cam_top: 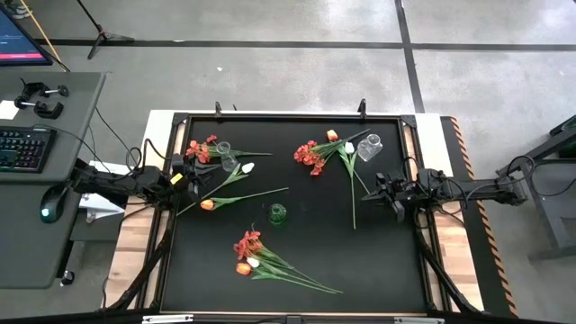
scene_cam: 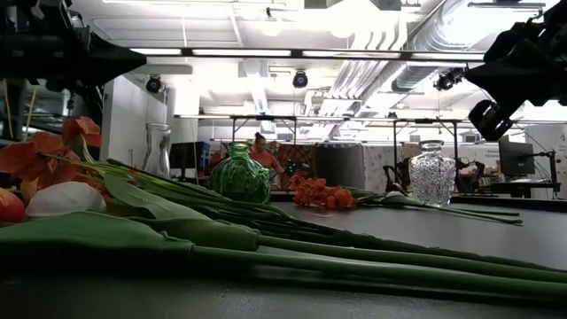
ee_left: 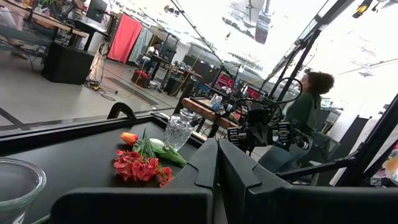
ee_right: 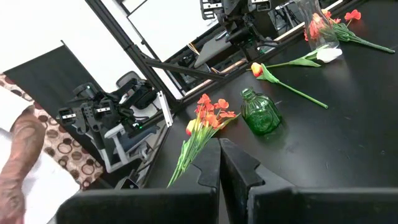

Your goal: Sort flowers into vase by color

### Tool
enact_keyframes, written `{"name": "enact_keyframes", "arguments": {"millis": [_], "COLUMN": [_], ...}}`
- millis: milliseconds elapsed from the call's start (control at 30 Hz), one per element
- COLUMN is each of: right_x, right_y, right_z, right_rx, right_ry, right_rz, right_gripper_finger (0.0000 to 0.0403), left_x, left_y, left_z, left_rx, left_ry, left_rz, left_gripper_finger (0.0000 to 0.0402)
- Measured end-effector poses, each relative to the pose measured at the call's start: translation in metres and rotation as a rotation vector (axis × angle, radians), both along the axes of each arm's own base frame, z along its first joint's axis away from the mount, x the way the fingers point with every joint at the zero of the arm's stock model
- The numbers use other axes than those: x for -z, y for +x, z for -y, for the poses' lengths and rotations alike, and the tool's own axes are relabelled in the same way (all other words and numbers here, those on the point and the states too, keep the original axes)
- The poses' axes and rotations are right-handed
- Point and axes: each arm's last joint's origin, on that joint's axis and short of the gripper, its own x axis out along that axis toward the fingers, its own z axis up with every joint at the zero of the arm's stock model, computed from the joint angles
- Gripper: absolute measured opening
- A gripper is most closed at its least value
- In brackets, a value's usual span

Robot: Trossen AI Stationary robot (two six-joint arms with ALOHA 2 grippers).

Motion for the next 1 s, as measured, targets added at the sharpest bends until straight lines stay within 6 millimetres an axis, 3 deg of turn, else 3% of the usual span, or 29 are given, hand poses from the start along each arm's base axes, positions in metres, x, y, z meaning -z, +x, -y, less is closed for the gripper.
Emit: {"name": "enact_keyframes", "arguments": {"millis": [200,333,567,700,800,1000], "right_x": [0.0,-0.002,-0.025,-0.038,-0.053,-0.059], "right_y": [0.0,0.001,-0.005,-0.004,0.005,0.023], "right_z": [0.0,0.006,0.02,0.021,0.02,0.027], "right_rx": [0.007,0.21,0.655,0.641,0.592,0.631], "right_ry": [-0.009,-0.075,0.392,0.468,0.365,0.183], "right_rz": [0.001,0.027,0.304,0.403,0.267,-0.458], "right_gripper_finger": [0.0,0.0,0.0,0.0,0.0005,0.0076], "left_x": [0.0,0.0,0.0,0.0,0.0,0.0], "left_y": [0.0,0.0,0.0,0.0,0.0,0.0], "left_z": [0.0,0.0,0.0,0.0,0.0,0.0], "left_rx": [0.0,0.0,0.0,0.0,0.0,0.0], "left_ry": [0.0,0.0,0.0,0.0,0.0,0.0], "left_rz": [0.0,0.001,0.0,0.0,-0.001,0.0], "left_gripper_finger": [0.0,0.0,0.0,0.0,0.0,0.0]}}
